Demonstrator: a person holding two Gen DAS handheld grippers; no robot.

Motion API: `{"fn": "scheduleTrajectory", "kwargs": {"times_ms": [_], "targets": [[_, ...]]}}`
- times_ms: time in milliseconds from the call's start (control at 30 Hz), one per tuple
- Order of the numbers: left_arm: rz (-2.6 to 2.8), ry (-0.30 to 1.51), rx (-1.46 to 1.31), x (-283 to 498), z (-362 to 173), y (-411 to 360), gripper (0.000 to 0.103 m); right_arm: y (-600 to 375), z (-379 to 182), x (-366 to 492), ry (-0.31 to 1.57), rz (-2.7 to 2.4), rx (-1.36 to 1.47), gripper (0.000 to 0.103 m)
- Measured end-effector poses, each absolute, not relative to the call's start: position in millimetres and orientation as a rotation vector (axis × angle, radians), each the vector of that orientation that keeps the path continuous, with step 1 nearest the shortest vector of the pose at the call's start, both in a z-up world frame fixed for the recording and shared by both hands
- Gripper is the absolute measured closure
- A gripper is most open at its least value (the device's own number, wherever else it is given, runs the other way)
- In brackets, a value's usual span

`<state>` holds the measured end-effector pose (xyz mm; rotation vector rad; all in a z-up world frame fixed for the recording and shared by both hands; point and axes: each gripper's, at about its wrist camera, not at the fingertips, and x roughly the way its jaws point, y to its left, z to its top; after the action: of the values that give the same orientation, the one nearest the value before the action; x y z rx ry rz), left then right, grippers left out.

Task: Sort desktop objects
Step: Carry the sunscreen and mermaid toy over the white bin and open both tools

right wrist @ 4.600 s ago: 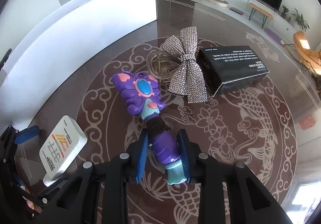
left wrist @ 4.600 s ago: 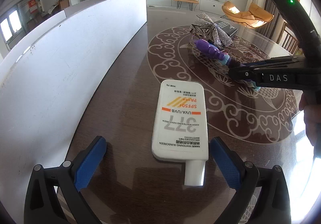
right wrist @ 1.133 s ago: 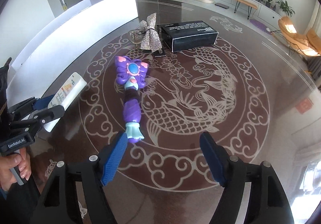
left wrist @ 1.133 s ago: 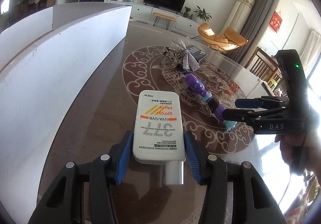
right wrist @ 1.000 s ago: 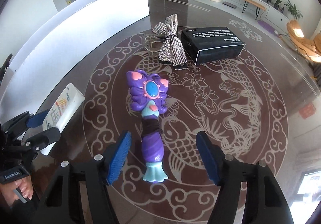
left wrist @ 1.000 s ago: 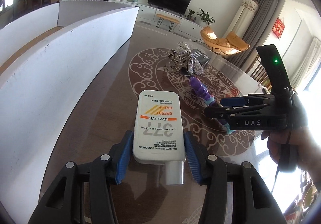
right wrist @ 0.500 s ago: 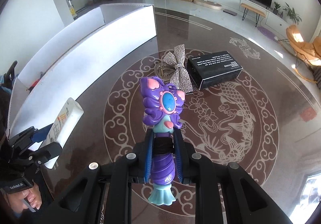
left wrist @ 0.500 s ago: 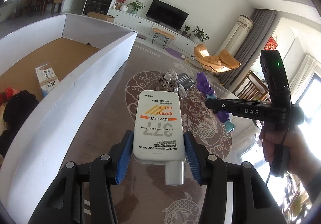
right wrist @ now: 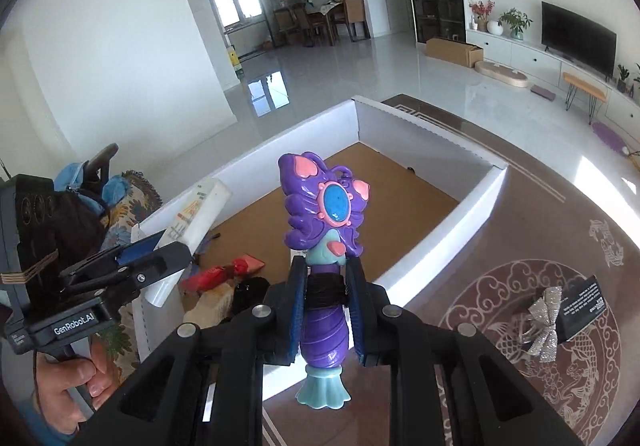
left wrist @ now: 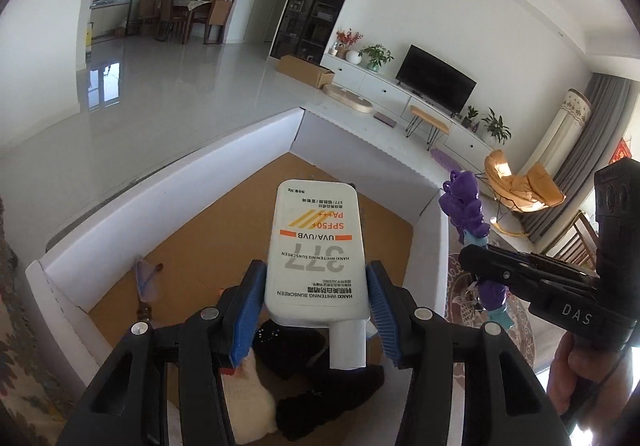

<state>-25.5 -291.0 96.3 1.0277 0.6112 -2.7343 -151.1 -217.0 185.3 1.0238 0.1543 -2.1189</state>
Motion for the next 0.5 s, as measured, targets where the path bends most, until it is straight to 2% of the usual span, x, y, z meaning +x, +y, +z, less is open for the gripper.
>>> {"fn": "scheduleTrajectory", "kwargs": {"times_ms": [233, 267, 333, 367, 433, 467, 500], "targets": [[-2.513, 0.563, 1.255, -46, 46, -323, 0.051, -300, 131, -156, 0.292, -2.069, 1.123, 0.082], [-2.484, 0.572, 1.283, -48, 40, -325, 0.049, -304, 123, -158, 0.294, -2.059, 1.148, 0.082], [-2.464, 0.622, 1.295, -46, 30, -333, 0.034, -308, 110, -161, 0.262, -2.037, 1.205, 0.080], [-2.494, 0.614, 1.276, -44, 30, -331, 0.034, -307, 107, -161, 0.235, -2.041, 1.209, 0.076], [-2.511, 0.571, 1.270, -44, 31, -324, 0.030, -300, 108, -159, 0.190, -2.078, 1.177, 0.054], [-2.504, 0.542, 1.267, -43, 32, -321, 0.029, -294, 111, -156, 0.179, -2.107, 1.146, 0.037], [-2.496, 0.525, 1.254, -42, 33, -319, 0.025, -289, 115, -151, 0.175, -2.135, 1.112, 0.027]]}}
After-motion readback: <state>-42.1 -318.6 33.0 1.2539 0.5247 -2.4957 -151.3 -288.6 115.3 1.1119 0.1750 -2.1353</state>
